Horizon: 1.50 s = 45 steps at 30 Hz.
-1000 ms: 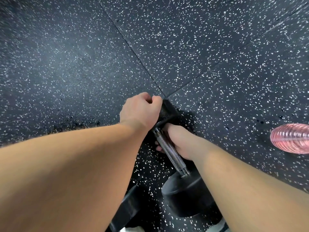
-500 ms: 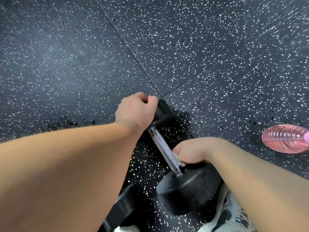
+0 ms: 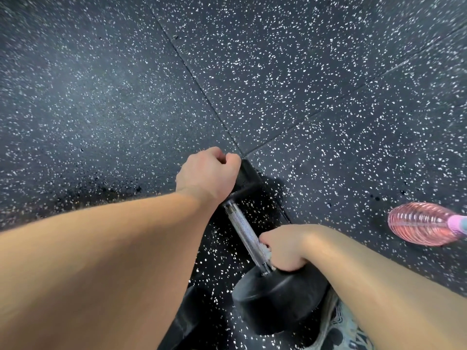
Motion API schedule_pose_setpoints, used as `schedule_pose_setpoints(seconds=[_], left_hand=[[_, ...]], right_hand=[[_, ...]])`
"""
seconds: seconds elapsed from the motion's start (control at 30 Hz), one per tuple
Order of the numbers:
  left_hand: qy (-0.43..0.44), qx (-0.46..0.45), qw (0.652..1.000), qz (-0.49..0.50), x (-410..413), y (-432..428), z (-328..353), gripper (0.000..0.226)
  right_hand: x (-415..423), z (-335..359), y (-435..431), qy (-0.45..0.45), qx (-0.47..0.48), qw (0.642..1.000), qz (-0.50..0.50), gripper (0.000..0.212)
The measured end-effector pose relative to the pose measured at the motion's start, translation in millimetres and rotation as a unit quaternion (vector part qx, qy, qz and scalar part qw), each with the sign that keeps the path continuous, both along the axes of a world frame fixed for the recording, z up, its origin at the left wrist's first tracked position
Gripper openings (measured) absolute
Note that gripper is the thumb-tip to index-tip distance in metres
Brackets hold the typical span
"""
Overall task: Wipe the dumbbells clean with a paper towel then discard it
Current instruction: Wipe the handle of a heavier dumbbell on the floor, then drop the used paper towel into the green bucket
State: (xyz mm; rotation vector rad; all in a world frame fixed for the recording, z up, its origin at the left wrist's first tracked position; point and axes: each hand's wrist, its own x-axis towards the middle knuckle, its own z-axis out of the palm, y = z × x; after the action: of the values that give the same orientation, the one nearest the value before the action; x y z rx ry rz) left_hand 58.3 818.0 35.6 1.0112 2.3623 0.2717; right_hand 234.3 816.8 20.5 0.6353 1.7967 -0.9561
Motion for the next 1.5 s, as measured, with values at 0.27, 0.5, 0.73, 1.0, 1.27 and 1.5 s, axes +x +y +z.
schedule_pose_setpoints(seconds=[0.27, 0.5, 0.73, 1.0, 1.27, 1.5], left_hand=[[-0.021, -0.037, 0.999, -0.030, 1.6, 5.6, 5.0, 0.030], [-0.106, -0.090, 0.988, -0.072, -13.4, -1.3, 10.8, 0.032], [-0.158, -0.088, 0.979, -0.099, -33.9, -41.7, 48.8, 0.048], [-0.125, -0.084, 0.987, -0.059, -63.1, -130.4, 152.2, 0.042], [-0.094, -0.012, 0.994, -0.051, -53.1, -224.7, 243.0, 0.034], [-0.100, 0.101, 0.990, -0.014, -60.9, -289.8, 306.3, 0.046]], right_hand=[[-3.1, 7.6, 21.3, 0.012, -0.007, 0.995, -0.099, 0.012], [-32.7, 18.5, 33.9, 0.021, -0.066, 0.958, -0.277, 0.011], [-73.1, 48.6, 29.4, -0.050, -0.088, 0.967, -0.235, 0.036], [-92.3, 135.9, -15.5, 0.010, 0.008, 0.993, -0.121, 0.028], [-100.1, 252.7, -92.7, 0.213, 0.044, 0.943, -0.250, 0.010], [-117.4, 326.6, -167.3, 0.355, 0.087, 0.886, -0.287, 0.029]])
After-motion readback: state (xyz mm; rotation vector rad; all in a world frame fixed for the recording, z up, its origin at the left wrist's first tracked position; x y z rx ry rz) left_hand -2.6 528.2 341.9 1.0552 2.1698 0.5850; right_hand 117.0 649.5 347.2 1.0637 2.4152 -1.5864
